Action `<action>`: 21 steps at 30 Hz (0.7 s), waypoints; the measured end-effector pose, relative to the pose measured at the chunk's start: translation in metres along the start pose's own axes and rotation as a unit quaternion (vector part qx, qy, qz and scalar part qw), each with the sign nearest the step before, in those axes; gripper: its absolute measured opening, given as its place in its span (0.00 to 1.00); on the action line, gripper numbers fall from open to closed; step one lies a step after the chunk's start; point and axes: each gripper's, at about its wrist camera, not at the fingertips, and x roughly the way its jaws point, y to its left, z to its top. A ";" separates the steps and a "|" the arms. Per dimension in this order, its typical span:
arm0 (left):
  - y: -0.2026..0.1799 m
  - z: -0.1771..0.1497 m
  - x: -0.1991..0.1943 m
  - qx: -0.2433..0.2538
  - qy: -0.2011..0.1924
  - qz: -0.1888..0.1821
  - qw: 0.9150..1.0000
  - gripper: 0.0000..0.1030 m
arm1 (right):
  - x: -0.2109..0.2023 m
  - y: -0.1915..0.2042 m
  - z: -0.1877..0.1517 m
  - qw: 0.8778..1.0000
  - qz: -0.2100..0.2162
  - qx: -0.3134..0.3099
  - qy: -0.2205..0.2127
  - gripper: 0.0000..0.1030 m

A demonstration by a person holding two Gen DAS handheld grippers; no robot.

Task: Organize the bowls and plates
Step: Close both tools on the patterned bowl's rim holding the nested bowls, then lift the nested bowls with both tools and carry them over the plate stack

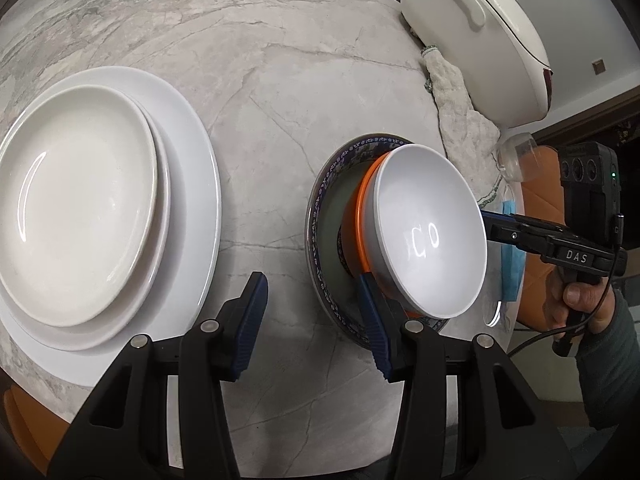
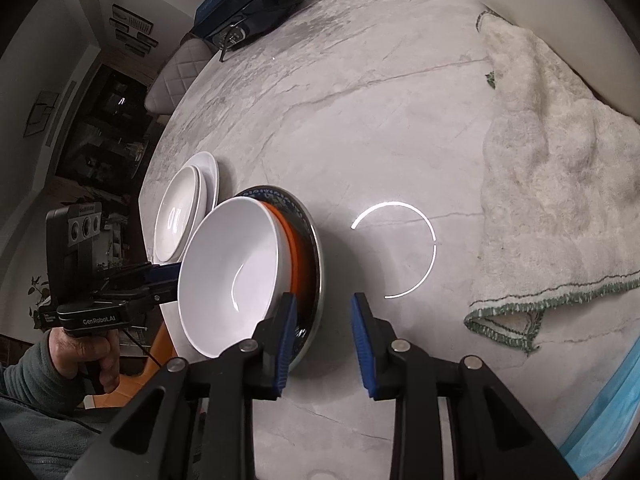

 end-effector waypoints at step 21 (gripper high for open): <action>0.006 0.002 0.030 -0.002 0.025 0.005 1.000 0.42 | 0.011 -0.020 -0.006 0.995 0.084 0.044 0.030 0.29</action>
